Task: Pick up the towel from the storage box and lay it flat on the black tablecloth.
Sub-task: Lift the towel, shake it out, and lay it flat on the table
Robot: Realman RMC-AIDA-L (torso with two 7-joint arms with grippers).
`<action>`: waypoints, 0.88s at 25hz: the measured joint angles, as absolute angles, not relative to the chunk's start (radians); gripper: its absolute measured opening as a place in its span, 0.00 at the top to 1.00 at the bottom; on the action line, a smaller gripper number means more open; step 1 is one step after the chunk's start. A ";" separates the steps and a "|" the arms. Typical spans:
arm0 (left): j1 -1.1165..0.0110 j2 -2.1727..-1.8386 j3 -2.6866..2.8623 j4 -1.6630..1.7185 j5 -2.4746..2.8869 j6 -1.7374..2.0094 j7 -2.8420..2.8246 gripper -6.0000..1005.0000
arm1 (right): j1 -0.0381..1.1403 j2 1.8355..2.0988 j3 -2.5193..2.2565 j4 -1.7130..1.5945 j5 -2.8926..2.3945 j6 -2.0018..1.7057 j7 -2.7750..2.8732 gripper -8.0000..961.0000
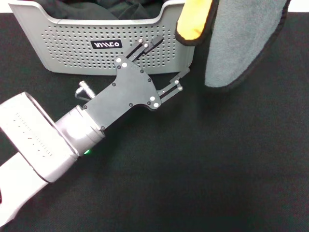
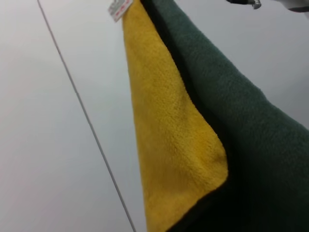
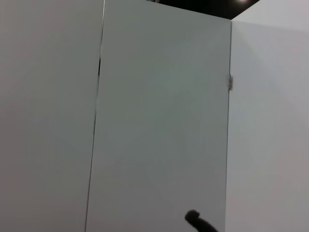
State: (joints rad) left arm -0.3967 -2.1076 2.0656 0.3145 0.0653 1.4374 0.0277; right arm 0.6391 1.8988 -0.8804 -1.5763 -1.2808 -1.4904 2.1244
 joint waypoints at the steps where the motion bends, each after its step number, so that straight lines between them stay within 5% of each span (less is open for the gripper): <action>1: -0.399 -2.108 2.082 0.318 0.047 1.437 0.034 0.28 | 0.639 1.900 -0.881 -1.576 -1.282 -1.490 2.124 0.98; 22: -0.364 -2.108 2.097 0.369 -0.028 1.580 0.102 0.28 | 0.635 1.913 -0.888 -1.520 -1.302 -1.499 2.108 0.98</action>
